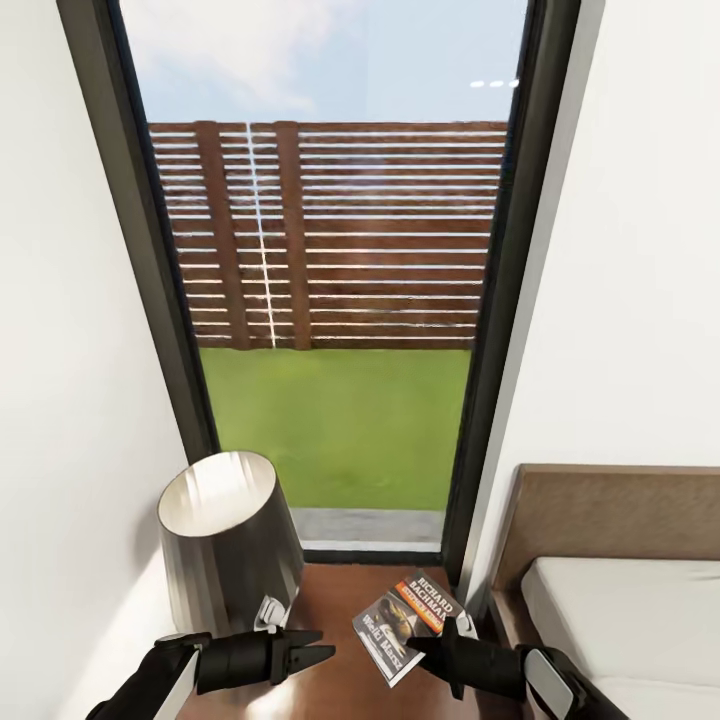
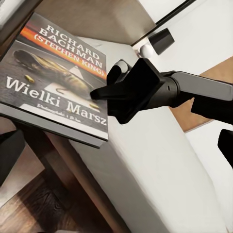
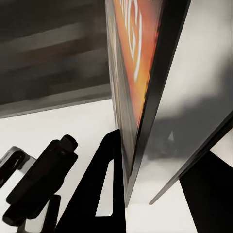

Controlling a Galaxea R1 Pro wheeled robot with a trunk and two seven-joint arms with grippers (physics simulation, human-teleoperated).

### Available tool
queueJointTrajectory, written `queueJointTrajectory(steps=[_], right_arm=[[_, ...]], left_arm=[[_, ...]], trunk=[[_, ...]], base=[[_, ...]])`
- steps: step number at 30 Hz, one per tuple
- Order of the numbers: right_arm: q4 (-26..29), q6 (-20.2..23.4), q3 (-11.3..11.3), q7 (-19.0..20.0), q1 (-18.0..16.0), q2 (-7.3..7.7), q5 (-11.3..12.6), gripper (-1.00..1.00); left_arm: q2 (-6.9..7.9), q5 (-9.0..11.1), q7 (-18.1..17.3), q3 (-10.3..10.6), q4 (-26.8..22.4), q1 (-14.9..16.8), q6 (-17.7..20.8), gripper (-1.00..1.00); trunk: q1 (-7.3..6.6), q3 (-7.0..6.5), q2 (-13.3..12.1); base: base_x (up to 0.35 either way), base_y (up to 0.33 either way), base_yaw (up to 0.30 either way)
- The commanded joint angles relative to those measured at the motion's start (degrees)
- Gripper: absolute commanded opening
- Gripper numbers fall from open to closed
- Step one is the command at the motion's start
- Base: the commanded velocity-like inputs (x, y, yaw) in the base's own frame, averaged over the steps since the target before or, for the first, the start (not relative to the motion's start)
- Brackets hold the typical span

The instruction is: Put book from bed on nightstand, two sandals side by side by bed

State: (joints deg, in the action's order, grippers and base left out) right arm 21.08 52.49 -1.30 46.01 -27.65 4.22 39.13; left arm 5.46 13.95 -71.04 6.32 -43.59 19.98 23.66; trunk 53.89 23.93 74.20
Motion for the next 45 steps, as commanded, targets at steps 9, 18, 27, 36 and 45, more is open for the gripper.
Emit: queueJointTrajectory(steps=[9,18,27,36,45], right_arm=[[-0.07,0.50,-0.19,0.22,-0.04,-0.01,-0.02,-1.00],[-0.08,0.51,-0.20,0.22,-0.04,-0.01,-0.07,-1.00],[-0.08,0.51,-0.20,0.20,-0.04,-0.05,-0.11,-1.00],[-0.08,0.51,-0.18,0.16,-0.04,-0.09,-0.11,-1.00],[-0.08,0.44,-0.12,0.15,-0.04,-0.09,-0.11,-1.00]], left_arm=[[0.08,0.55,0.03,0.27,-0.01,0.01,0.60,1.00],[0.08,0.55,0.03,0.27,-0.01,0.03,0.60,1.00],[0.08,0.55,0.03,0.27,-0.01,0.00,0.60,1.00],[0.08,0.55,0.03,0.27,-0.01,0.02,0.60,1.00],[0.08,0.55,0.03,0.27,-0.01,0.02,0.60,1.00]], trunk=[[1.98,1.68,3.66],[3.96,3.30,7.27],[5.94,4.92,10.88],[7.91,6.53,14.49],[9.89,8.15,18.10]], base=[[0.000,0.000,0.000],[0.000,0.000,0.000],[0.000,0.000,0.000],[0.000,0.000,0.000],[0.000,0.000,0.000]])
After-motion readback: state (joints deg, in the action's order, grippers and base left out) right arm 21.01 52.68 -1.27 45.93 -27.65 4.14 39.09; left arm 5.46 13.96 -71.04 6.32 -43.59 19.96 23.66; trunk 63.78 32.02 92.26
